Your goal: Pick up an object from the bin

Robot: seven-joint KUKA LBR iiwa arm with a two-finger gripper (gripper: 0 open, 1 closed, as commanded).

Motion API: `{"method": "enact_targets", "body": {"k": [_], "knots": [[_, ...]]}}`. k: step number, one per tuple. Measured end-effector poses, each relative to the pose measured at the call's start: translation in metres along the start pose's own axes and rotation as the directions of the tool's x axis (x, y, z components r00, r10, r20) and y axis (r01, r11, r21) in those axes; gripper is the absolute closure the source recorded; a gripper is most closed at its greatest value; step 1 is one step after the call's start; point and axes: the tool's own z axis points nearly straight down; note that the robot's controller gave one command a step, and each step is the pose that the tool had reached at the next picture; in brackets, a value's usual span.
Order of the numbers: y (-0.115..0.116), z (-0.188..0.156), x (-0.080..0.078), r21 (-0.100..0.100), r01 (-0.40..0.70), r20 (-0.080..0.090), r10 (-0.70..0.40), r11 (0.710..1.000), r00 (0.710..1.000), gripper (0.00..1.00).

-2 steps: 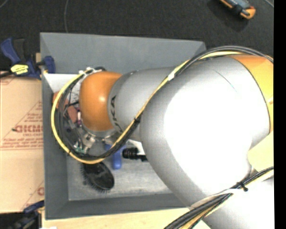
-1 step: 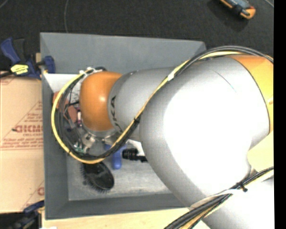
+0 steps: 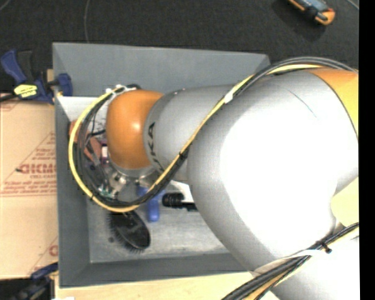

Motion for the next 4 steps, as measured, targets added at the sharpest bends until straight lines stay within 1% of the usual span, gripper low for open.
{"method": "enact_targets", "body": {"k": [1,2,3,4], "knots": [[-0.002,-0.033,0.0,0.006,0.001,-0.003,-0.001,1.0,1.0,1.0],[0.0,-0.072,-0.001,0.001,0.002,0.0,-0.002,1.0,1.0,1.0],[0.001,-0.098,-0.002,-0.002,0.004,0.002,-0.004,1.0,1.0,1.0],[0.0,-0.108,-0.003,-0.003,0.005,0.003,-0.005,1.0,1.0,1.0]]}}
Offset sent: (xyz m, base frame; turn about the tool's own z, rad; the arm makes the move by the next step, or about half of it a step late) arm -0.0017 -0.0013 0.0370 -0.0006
